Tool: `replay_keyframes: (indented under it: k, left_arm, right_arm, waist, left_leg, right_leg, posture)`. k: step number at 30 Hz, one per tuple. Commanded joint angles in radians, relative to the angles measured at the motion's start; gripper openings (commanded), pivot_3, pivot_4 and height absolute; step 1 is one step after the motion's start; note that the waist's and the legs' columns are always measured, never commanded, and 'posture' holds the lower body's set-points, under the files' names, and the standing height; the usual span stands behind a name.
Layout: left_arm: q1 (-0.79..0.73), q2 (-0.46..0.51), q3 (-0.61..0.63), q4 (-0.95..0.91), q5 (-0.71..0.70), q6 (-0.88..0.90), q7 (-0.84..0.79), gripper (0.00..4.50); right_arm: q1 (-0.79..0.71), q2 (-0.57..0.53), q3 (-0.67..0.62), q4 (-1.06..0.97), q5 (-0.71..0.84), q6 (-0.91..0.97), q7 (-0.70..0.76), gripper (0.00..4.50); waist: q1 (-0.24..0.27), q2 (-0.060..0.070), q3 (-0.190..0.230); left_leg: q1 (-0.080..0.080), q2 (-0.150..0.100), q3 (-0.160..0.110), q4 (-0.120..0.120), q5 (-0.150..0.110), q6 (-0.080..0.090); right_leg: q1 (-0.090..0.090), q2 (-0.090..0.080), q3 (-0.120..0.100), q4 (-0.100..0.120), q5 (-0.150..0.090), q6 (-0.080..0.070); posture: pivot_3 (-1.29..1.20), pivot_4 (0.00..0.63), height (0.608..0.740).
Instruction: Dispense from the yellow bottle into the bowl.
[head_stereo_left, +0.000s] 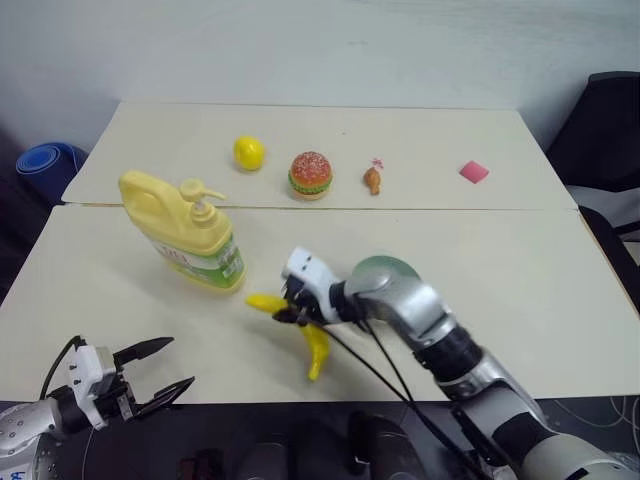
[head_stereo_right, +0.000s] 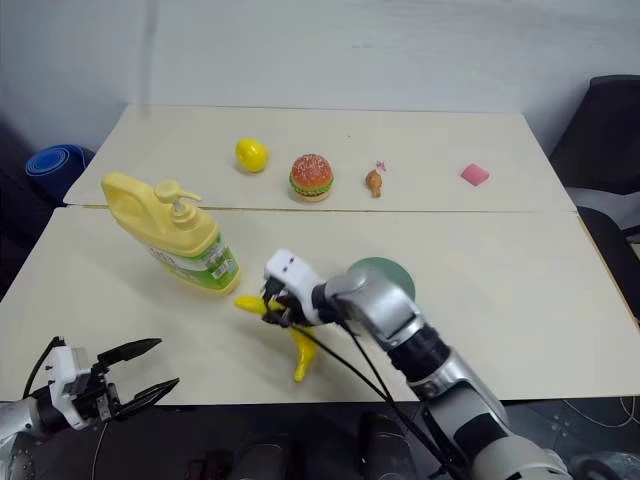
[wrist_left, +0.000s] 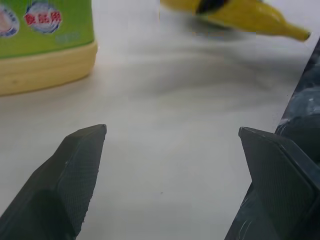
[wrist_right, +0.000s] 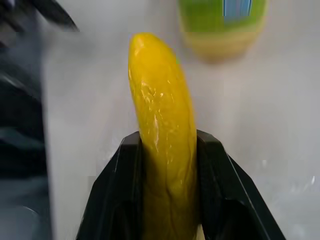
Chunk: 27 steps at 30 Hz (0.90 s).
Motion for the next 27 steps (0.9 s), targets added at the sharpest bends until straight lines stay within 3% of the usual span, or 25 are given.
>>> replay_keyframes:
  k: [1,4,6,8,10,15,18,22,27]
  left_arm:
    - [-0.001,-0.007,-0.045,-0.193,-0.067,0.107,0.038,4.50]
    - [-0.016,-0.009,-0.100,-0.317,-0.086,0.195,0.079,4.50]
    - [-0.043,-0.019,-0.142,-0.371,-0.074,0.220,0.106,4.50]
    - [-0.083,-0.014,-0.217,-0.424,-0.071,0.301,0.134,4.50]
    - [-0.110,0.009,-0.291,-0.462,-0.072,0.378,0.121,4.50]
    - [-0.218,-0.052,-0.351,-0.437,-0.029,0.373,0.183,4.50]
    - [-0.255,-0.065,-0.340,-0.415,-0.032,0.379,0.210,4.50]
    - [-0.273,-0.063,-0.298,-0.408,-0.043,0.376,0.235,4.50]
    - [-0.243,-0.042,-0.235,-0.410,-0.047,0.371,0.240,4.50]
  right_arm:
    - [-0.004,-0.106,-0.228,-0.157,0.197,0.086,0.097,0.98]
    - [0.004,-0.275,-0.351,-0.175,0.253,0.109,0.148,0.98]
    - [0.045,-0.425,-0.372,-0.122,0.182,0.006,0.195,0.98]
    - [0.129,-0.582,-0.342,0.064,0.007,-0.263,0.228,0.98]
    - [0.183,-0.661,-0.308,0.288,-0.137,-0.553,0.236,0.98]
    - [0.129,-0.617,-0.312,0.802,-0.254,-0.968,0.206,0.98]
    - [0.077,-0.590,-0.318,0.973,-0.286,-1.057,0.195,0.98]
    - [0.053,-0.592,-0.348,1.057,-0.280,-1.116,0.217,2.33]
    - [0.105,-0.618,-0.438,0.961,-0.215,-1.205,0.268,4.14]
  waist:
    - [0.005,0.000,0.000]
    - [0.008,-0.001,0.000]
    - [0.016,-0.001,0.000]
    - [0.024,0.000,0.000]
    - [0.031,-0.001,0.000]
    - [0.014,0.002,0.003]
    - [-0.002,0.004,0.004]
    - [-0.001,0.004,0.004]
    - [0.003,0.004,0.004]
  left_leg:
    - [0.000,0.000,0.000,0.000,0.000,0.000]
    - [0.001,-0.001,0.000,0.000,0.000,0.002]
    - [0.001,-0.001,0.000,0.000,-0.001,0.002]
    - [0.002,-0.001,0.000,0.000,-0.001,0.002]
    - [0.003,-0.001,0.001,-0.001,-0.001,0.002]
    - [0.005,-0.002,0.012,-0.001,0.002,0.004]
    - [0.006,0.002,0.015,-0.001,0.004,0.001]
    - [0.007,0.007,0.013,0.000,0.005,-0.002]
    - [0.006,0.008,0.012,0.000,0.004,-0.003]
  right_leg:
    - [0.001,-0.001,0.000,-0.001,0.000,0.000]
    - [0.003,-0.001,0.001,-0.003,0.001,0.001]
    - [0.003,-0.001,0.001,-0.005,0.001,0.002]
    - [0.004,-0.001,0.002,-0.010,0.001,0.002]
    - [0.005,0.000,0.001,-0.010,0.001,0.002]
    - [0.005,0.001,0.006,-0.008,0.004,0.005]
    - [0.006,0.006,0.006,-0.008,0.006,0.003]
    - [0.005,0.010,0.010,-0.008,0.008,0.000]
    - [0.006,0.011,0.010,-0.009,0.008,-0.001]
  posture:
    - [0.00,0.150,0.740]
    - [0.00,0.150,0.740]
    - [0.00,0.150,0.740]
    - [0.00,0.150,0.740]
    - [0.00,0.150,0.740]
    - [0.00,0.150,0.740]
    - [0.00,0.150,0.740]
    - [0.00,0.150,0.740]
    - [0.00,0.150,0.740]
